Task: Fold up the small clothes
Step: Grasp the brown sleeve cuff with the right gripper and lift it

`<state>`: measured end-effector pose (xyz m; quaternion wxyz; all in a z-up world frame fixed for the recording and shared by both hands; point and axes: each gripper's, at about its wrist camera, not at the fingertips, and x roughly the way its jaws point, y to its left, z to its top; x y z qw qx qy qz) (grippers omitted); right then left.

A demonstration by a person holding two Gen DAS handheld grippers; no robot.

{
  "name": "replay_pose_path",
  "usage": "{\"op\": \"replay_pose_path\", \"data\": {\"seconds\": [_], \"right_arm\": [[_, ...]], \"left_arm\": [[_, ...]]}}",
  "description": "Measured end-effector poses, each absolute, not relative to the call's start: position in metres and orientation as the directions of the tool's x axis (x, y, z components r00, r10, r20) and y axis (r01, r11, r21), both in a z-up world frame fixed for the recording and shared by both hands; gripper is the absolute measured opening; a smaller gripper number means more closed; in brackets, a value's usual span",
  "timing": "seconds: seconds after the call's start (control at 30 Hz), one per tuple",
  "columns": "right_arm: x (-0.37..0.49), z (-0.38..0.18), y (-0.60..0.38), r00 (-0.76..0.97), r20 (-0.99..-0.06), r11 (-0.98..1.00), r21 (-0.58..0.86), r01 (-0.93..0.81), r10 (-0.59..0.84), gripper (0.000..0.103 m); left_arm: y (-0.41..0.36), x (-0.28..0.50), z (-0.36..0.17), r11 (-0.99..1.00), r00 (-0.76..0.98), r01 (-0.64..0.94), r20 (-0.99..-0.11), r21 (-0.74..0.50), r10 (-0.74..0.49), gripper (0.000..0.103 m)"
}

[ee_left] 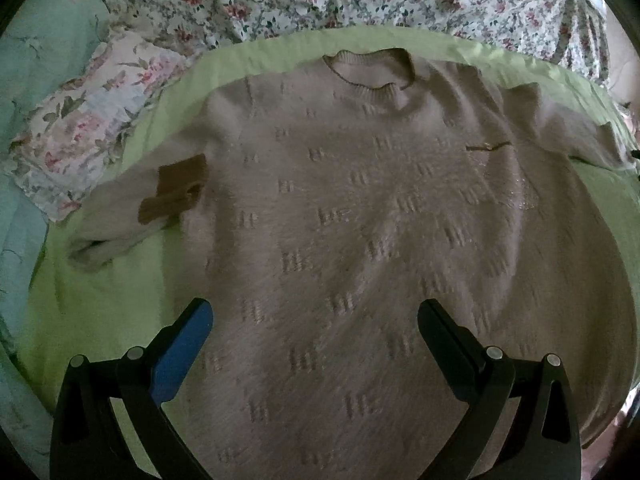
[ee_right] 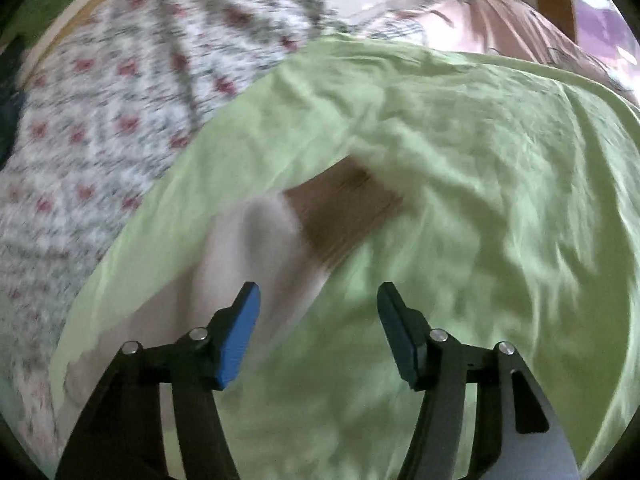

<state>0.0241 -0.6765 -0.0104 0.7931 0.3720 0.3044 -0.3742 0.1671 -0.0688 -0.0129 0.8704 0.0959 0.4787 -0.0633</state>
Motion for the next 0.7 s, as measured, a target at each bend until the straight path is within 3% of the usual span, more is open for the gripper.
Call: {"op": "replay_pose_path", "data": {"seconds": [0.07, 0.1, 0.13, 0.2, 0.37, 0.7], "right_arm": [[0.033, -0.016, -0.692, 0.528, -0.756, 0.437, 0.355, 0.827, -0.386, 0.060], [0.035, -0.017, -0.697, 0.520, -0.755, 0.424, 0.351, 0.835, -0.400, 0.053], [0.037, -0.016, -0.701, 0.508, -0.755, 0.413, 0.341, 0.844, -0.414, 0.034], [0.044, -0.013, -0.704, 0.471, -0.773, 0.396, 0.310, 0.865, -0.425, 0.009], [0.080, 0.022, -0.643, 0.578, -0.713, 0.593, 0.281, 0.755, -0.398, 0.009], [0.173, 0.034, -0.459, 0.764, -0.644, 0.776, 0.503, 0.380, 0.043, 0.008]], "left_arm": [[-0.071, 0.170, -0.016, 0.973, 0.528, 0.205, -0.849, 0.102, -0.022, 0.103], [-0.072, 0.171, -0.017, 0.974, 0.523, 0.206, -0.852, 0.097, -0.026, 0.103], [-0.073, 0.171, -0.018, 0.974, 0.522, 0.207, -0.852, 0.097, -0.026, 0.103], [-0.072, 0.171, -0.020, 0.973, 0.519, 0.211, -0.854, 0.092, -0.032, 0.103], [-0.066, 0.170, -0.024, 0.976, 0.511, 0.206, -0.859, 0.075, -0.042, 0.103], [-0.045, 0.160, -0.018, 0.985, 0.531, 0.168, -0.845, 0.034, -0.062, 0.103]]}}
